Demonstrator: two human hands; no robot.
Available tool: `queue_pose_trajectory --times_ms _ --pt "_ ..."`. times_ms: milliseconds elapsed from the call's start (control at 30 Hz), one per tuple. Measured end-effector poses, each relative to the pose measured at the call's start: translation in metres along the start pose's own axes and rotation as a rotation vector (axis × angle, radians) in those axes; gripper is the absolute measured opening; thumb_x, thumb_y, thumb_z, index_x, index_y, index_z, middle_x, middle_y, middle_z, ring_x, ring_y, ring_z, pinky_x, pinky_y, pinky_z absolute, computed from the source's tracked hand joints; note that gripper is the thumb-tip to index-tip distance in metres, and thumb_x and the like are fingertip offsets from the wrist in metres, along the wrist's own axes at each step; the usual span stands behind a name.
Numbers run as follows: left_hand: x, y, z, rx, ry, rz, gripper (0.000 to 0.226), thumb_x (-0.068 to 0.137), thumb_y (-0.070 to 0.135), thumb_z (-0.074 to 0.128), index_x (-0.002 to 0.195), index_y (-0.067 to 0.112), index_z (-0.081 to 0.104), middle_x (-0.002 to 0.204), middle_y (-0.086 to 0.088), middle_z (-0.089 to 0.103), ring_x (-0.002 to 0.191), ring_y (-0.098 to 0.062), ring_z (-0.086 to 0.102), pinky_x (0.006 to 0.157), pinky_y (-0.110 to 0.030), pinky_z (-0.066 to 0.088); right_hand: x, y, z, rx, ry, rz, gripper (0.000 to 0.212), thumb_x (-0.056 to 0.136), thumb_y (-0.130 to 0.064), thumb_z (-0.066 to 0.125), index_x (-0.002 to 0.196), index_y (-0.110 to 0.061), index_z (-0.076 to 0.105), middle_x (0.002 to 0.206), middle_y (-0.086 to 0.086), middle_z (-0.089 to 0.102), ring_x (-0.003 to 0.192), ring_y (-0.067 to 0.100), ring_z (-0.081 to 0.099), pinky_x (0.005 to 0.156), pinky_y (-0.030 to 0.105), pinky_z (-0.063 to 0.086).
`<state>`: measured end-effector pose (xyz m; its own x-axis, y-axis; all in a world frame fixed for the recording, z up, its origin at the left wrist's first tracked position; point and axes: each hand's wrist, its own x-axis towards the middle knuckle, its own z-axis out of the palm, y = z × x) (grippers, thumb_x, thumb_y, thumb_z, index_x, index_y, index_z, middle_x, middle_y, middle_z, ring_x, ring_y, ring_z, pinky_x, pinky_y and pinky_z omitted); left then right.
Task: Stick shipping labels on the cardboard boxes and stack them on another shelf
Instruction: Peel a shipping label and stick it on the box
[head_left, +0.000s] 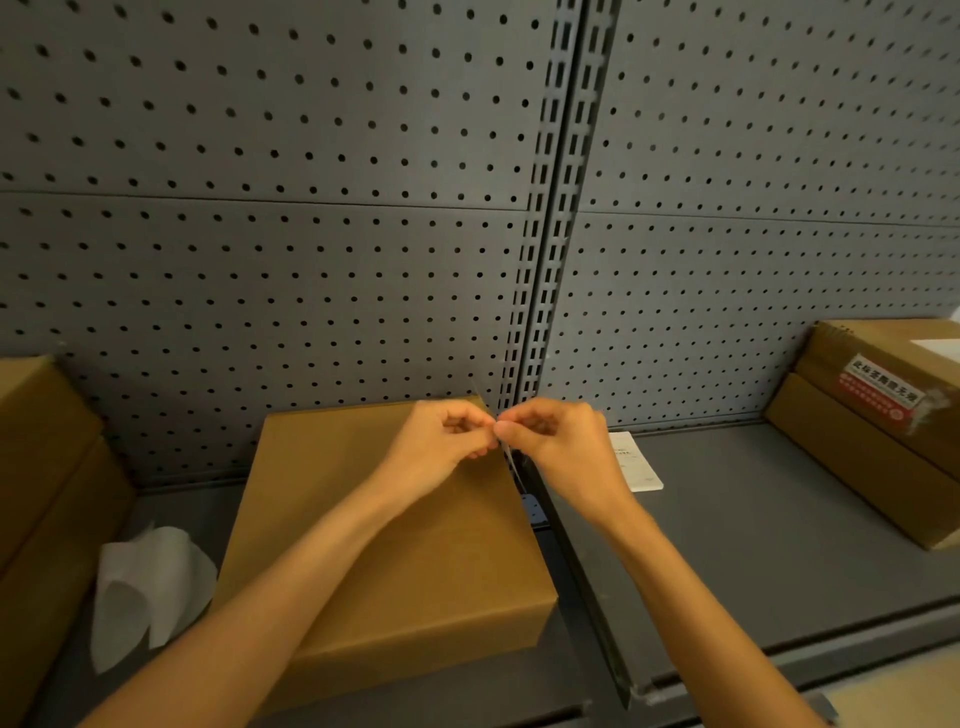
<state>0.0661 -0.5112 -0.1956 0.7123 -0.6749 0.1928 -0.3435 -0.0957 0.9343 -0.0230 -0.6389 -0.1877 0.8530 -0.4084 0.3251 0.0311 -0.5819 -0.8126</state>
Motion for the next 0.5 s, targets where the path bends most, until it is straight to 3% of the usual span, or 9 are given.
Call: queue_pose_trajectory --times_ms 233,367,500 --pt "0.001 0.000 0.001 0.030 -0.023 -0.012 0.008 0.086 0.006 0.064 0.085 0.012 0.069 0.078 0.002 0.068 0.065 0.003 0.060 0.068 -0.012 0.051 0.000 0.005 0.001 -0.010 0.001 0.014 0.009 0.087 -0.018 0.067 0.083 -0.018 0.075 0.072 -0.012 0.069 0.071 0.000 0.064 0.069 0.014 0.052" --pt "0.001 0.000 0.001 0.033 -0.024 -0.019 0.011 0.085 0.004 0.064 0.083 0.014 0.069 0.078 0.001 0.068 0.069 -0.004 0.060 0.069 -0.014 0.051 0.000 0.007 0.000 -0.020 0.003 0.014 0.009 0.088 -0.017 0.066 0.081 -0.018 0.072 0.070 -0.011 0.067 0.066 -0.003 0.062 0.066 0.012 0.051" --pt "0.000 -0.001 0.000 0.037 -0.012 -0.028 0.015 0.084 0.002 0.064 0.080 0.016 0.068 0.077 0.000 0.068 0.073 -0.008 0.061 0.070 -0.015 0.051 0.003 0.011 -0.006 0.010 0.065 0.070 0.015 0.088 -0.013 0.064 0.077 -0.021 0.070 0.070 -0.005 0.069 0.065 0.005 0.064 0.069 0.023 0.056"
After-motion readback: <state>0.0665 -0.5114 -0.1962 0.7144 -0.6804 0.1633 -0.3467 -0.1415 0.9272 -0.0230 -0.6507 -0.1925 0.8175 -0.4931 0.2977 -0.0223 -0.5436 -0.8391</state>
